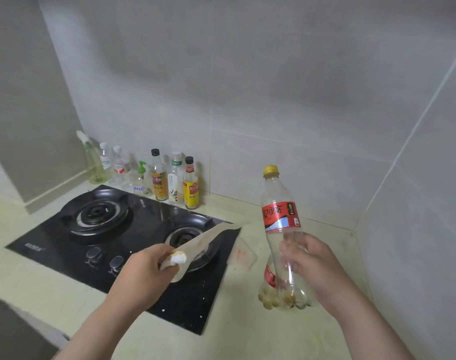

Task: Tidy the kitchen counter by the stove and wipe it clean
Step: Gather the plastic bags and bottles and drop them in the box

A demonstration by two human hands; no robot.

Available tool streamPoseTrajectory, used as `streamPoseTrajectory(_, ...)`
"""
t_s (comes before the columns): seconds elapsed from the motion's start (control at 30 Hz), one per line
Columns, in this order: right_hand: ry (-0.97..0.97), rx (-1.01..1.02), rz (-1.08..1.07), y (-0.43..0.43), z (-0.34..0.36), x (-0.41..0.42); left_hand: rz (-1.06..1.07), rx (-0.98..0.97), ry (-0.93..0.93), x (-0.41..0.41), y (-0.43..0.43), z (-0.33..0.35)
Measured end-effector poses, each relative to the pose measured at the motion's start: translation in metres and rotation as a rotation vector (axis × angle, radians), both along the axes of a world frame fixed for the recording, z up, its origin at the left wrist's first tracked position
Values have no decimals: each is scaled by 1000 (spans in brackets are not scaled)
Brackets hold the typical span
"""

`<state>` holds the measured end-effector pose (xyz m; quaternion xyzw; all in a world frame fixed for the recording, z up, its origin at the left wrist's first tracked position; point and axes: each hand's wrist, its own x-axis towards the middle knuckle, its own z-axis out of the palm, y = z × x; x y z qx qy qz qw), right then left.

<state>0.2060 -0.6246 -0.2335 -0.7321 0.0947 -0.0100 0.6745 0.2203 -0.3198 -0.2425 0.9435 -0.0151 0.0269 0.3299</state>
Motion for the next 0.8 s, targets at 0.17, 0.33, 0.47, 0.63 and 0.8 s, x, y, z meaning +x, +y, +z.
streamPoseTrajectory(0.17, -13, 53, 133, 39, 3, -18, 145, 4, -8, -48, 44, 7)
streamPoseTrajectory(0.33, -53, 34, 306, 105, 17, -23, 295, -15, -51, -91, 118, 22)
streamPoseTrajectory(0.47, -54, -13, 477, 177, 24, -28, 437, -44, -80, -135, 178, 26)
streamPoseTrajectory(0.63, -72, -77, 686, 296, 33, -43, 589, -69, -85, -196, 267, 25)
streamPoseTrajectory(0.8, -80, -98, 844, 429, 31, -70, 763, -54, -53, -261, 365, 29)
